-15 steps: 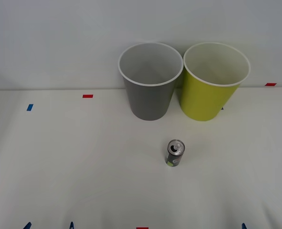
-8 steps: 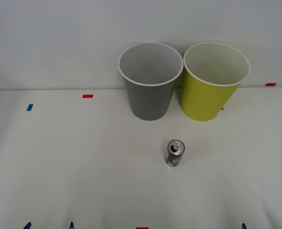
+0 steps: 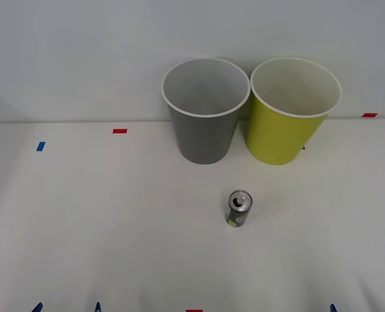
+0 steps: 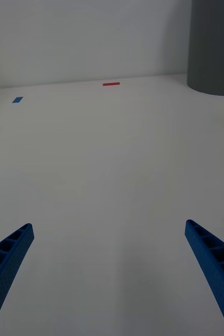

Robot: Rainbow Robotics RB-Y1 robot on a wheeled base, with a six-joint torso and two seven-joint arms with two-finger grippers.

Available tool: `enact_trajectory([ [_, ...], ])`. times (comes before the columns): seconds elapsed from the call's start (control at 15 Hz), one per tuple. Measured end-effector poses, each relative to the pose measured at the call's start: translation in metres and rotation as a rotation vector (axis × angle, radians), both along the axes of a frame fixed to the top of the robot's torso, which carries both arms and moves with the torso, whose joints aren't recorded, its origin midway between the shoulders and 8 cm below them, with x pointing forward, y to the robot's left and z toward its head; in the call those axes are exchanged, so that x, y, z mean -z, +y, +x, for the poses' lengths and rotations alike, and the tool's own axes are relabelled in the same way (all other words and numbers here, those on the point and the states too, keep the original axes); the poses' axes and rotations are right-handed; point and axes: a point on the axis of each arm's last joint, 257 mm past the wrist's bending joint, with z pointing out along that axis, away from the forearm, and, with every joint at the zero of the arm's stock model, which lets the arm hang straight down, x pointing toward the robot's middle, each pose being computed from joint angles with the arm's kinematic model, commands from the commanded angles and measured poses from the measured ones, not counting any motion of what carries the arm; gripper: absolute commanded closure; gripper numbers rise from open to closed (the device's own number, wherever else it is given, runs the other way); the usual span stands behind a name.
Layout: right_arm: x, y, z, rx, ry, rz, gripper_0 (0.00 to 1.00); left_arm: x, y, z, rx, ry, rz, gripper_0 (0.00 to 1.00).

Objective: Put cans in the gray bin and PET bottles in the light green bin.

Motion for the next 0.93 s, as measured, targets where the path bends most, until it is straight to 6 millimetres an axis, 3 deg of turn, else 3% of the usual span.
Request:
enact_trajectory([
  [0.93, 0.0, 0.0, 0.0, 0.0, 0.0, 0.0, 0.0, 0.0, 0.0, 0.0, 0.0, 0.0, 0.0, 0.0],
])
